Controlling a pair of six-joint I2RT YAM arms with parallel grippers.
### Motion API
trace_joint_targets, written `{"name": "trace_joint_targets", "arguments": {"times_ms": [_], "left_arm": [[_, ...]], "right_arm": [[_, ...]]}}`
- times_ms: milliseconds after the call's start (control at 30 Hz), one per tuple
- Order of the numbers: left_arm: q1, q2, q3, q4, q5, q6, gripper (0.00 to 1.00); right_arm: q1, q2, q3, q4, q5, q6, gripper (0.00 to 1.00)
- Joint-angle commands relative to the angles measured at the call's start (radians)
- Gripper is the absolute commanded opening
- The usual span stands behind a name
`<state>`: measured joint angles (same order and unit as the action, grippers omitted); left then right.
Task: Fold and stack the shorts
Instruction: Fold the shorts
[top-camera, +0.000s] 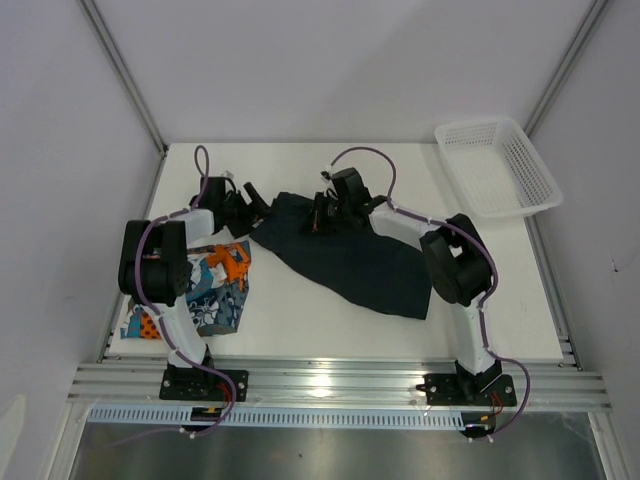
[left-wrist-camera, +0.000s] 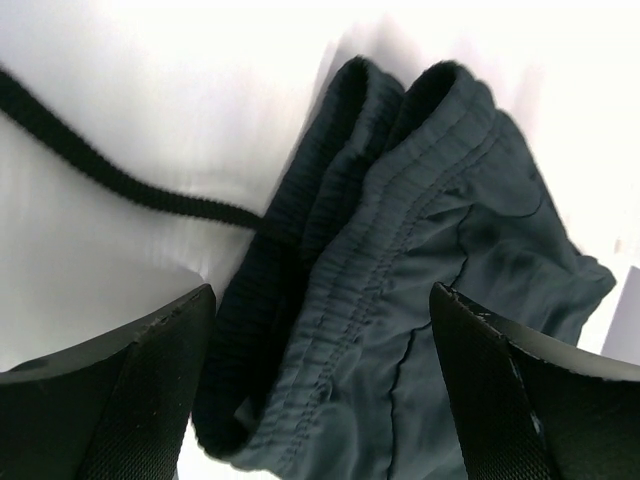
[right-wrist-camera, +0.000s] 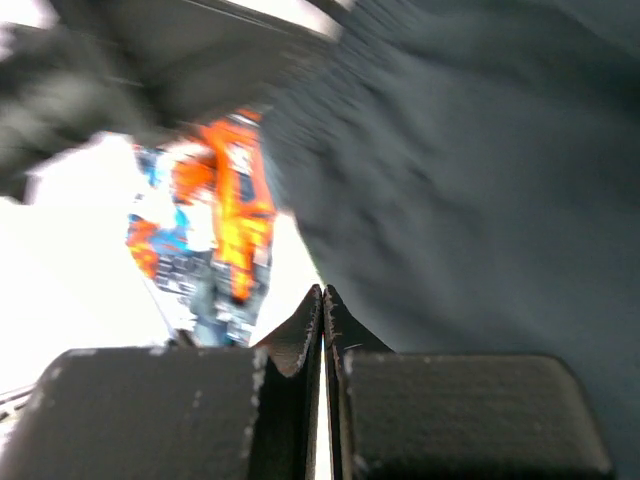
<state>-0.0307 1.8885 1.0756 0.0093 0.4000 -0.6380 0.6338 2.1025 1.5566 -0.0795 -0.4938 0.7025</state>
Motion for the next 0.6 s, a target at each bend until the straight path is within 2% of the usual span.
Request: {"name": "trace_joint_targets", "arguments": {"times_ms": [0,267,433,567], "left_arm": [[-0.003,-0.032,-0.006,-0.164,-0.067,0.055,0.91],[-0.003,-0.100,-0.026,-0.187,-0.113,0.060,0.93],[-0.003,-0.077,-0.020,-0.216,-0.119,0.061,0.93],[-0.006,-0.026,0.000,-0.216,-0.061,0.057,0.92]], "right_arm": [[0.000,0.017,-0.050,-0.049,0.015,-0.061,0.00],[0.009,0.151,-0.067,-0.043,0.023,-0.061,0.00],[0.000,0.180,-0.084,-0.014,0.026,-0.047,0.00],[-0.003,0.182,-0.073,-0.014,0.021,-0.049,0.00]]}}
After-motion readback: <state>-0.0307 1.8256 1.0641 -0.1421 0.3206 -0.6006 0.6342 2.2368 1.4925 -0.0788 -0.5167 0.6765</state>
